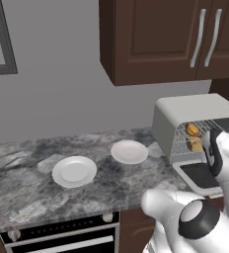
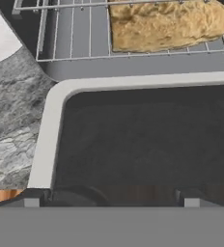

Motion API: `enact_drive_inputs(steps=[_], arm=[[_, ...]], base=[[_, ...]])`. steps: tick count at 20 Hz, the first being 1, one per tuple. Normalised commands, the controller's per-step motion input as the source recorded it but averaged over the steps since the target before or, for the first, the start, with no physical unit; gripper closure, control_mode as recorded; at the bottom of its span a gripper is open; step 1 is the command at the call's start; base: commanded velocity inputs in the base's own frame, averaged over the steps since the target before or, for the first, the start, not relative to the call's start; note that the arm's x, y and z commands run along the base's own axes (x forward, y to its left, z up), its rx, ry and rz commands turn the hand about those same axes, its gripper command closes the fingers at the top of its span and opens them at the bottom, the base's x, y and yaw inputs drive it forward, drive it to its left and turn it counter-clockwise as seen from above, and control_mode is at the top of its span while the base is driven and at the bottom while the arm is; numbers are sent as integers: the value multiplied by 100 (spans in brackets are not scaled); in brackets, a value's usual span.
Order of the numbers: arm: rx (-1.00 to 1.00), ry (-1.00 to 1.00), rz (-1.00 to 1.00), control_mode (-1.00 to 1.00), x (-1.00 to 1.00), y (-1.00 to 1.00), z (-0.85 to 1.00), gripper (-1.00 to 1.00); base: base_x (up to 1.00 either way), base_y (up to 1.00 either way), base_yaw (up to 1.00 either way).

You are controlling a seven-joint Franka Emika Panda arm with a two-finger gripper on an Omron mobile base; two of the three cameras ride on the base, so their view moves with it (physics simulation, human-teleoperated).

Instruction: Open the toaster oven door. Place the baguette on the bottom rack in the toaster oven and place the chicken drumstick on the top rack.

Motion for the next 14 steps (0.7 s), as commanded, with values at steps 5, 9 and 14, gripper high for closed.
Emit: enact_drive_inputs(steps=[5, 9, 14], arm=[[0, 6, -2, -100, -57, 25, 31, -100], [0, 13, 0, -100, -45, 24, 19, -100], [1, 10, 0, -100, -46, 18, 11, -100]], base=[[0, 0, 0], [0, 0, 0], [0, 0, 0]])
